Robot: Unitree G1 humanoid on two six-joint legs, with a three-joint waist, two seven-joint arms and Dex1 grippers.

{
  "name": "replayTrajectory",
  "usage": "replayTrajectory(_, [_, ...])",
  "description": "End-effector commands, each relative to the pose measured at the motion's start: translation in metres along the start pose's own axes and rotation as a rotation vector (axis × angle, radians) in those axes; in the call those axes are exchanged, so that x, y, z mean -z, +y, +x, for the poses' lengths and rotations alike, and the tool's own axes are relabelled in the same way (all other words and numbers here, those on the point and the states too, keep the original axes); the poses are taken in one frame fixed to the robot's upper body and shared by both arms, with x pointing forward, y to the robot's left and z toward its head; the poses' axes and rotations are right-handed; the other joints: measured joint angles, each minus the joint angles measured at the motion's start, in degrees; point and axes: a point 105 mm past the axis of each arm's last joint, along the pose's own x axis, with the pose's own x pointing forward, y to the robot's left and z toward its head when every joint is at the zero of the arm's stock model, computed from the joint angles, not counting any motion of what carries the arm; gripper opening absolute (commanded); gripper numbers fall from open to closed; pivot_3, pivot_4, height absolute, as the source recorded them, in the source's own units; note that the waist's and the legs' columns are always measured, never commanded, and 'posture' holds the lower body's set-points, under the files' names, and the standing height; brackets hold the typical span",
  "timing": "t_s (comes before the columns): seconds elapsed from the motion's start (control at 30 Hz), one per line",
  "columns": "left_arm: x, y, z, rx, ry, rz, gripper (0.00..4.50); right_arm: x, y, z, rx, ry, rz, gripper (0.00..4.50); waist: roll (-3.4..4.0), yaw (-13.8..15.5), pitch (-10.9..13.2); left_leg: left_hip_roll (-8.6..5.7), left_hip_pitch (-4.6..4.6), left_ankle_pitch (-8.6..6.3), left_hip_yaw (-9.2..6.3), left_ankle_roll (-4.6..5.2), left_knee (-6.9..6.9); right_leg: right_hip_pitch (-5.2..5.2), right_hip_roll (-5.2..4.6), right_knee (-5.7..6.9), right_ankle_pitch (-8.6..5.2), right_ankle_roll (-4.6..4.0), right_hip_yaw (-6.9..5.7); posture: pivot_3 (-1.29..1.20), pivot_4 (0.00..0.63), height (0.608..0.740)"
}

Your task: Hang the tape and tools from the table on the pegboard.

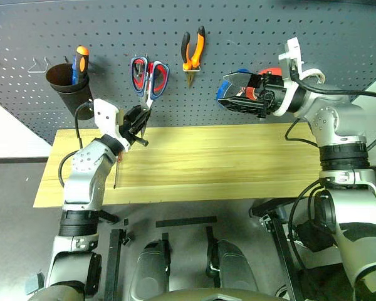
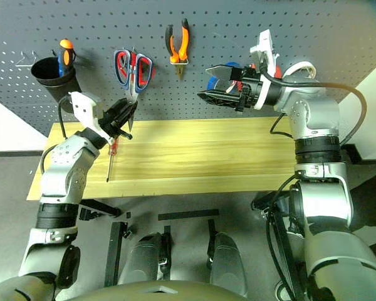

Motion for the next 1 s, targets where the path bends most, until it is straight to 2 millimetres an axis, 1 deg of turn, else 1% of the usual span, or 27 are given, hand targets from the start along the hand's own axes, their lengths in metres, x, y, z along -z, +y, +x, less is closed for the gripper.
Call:
replayTrajectory(0.03, [-0.01,0.012,0.011,-0.071,-0.022,0.035,0.7,-0.011,0.001,-0.005,0.012,-0.012,-0.048,4.5,0.0,-0.02,0.0,0.0,0.0,0.0,0.0,0.0,0.03,0.01,0.0,0.01,0.0,0.0,0.0,0.03,0.137,0.74])
replayTrajectory(0.13, [-0.009,0.02,0.02,-0.109,-0.01,0.001,0.7,-0.011,0.0,-0.006,0.022,-0.012,-0.049,4.5,0.0,0.02,0.0,0.0,-0.01,0.0,-0.01,0.0,0.06,0.01,0.0,0.01,0.0,0.0,0.01,0.02,0.139,0.74])
replayTrajectory(0.27, [-0.005,0.027,0.027,-0.131,0.023,-0.005,0.7,-0.009,0.001,-0.005,0.026,-0.012,-0.048,4.5,0.0,-0.11,0.0,0.0,-0.01,0.0,-0.01,0.0,0.07,0.01,0.0,0.03,0.0,0.0,0.0,0.02,0.142,0.74])
replayTrajectory(0.37, [-0.006,0.028,0.028,-0.13,0.014,-0.019,1.53,-0.007,0.001,-0.005,0.033,-0.007,-0.048,4.5,0.0,-0.39,0.0,0.0,0.0,0.0,0.0,0.0,0.07,0.01,0.0,0.03,0.0,0.0,0.01,0.02,0.145,0.74])
replayTrajectory(0.4, [-0.007,0.024,0.026,-0.121,-0.001,-0.036,1.84,-0.006,0.002,-0.005,0.033,-0.006,-0.047,4.5,0.0,-0.46,0.0,0.0,0.0,0.0,-0.01,0.0,0.07,0.01,0.0,0.04,0.0,0.0,0.0,0.02,0.145,0.74])
replayTrajectory(0.5, [-0.017,0.017,0.016,-0.14,-0.068,-0.064,2.72,-0.004,0.005,-0.007,0.032,-0.005,-0.04,4.5,0.0,-0.65,0.0,0.0,-0.01,0.0,-0.01,0.0,0.07,0.01,0.0,0.03,0.0,0.0,0.02,0.02,0.15,0.74])
replayTrajectory(0.57, [-0.022,0.021,0.008,-0.189,-0.09,-0.088,3.3,-0.002,0.007,-0.008,0.032,-0.001,-0.031,4.5,0.0,-0.65,0.0,0.0,-0.01,0.0,-0.02,0.0,0.08,0.02,-0.01,0.04,0.0,0.0,0.02,0.03,0.148,0.74])
replayTrajectory(0.7, [-0.029,0.024,-0.01,-0.254,-0.088,-0.095,3.3,0.005,0.014,-0.011,0.018,0.013,0.005,4.5,0.0,-0.73,-0.01,0.01,0.01,0.0,-0.08,0.0,0.18,0.04,-0.01,0.13,0.0,0.0,0.02,0.05,0.147,0.74])
replayTrajectory(0.73, [-0.027,0.024,-0.014,-0.264,-0.06,-0.1,3.3,0.007,0.016,-0.01,0.008,0.017,0.017,4.5,0.0,-0.72,-0.01,0.01,0.02,0.0,-0.08,0.0,0.2,0.06,-0.01,0.13,0.0,0.0,0.03,0.06,0.147,0.74])
replayTrajectory(0.8, [-0.008,0.029,-0.03,-0.312,0.11,-0.065,3.3,0.015,0.023,-0.006,-0.02,0.038,0.046,4.5,0.0,-0.78,-0.01,0.01,0.03,0.0,-0.1,0.0,0.24,0.11,-0.01,0.14,0.0,0.0,0.02,0.07,0.146,0.74])
replayTrajectory(0.9, [0.006,0.037,-0.047,-0.382,0.231,-0.056,3.3,0.023,0.027,0.001,-0.037,0.054,0.082,4.5,0.03,-0.96,-0.04,0.01,0.1,-0.01,-0.12,0.0,0.23,0.16,-0.01,0.16,0.0,0.0,0.03,0.08,0.144,0.74])
replayTrajectory(1.0, [0.036,0.057,-0.078,-0.495,0.418,-0.058,3.3,0.054,0.026,0.022,-0.004,0.185,0.102,4.5,-0.05,-1.27,-0.13,0.01,0.15,-0.01,-0.15,0.0,0.28,0.23,-0.01,0.16,0.0,0.0,0.03,0.12,0.159,0.74])
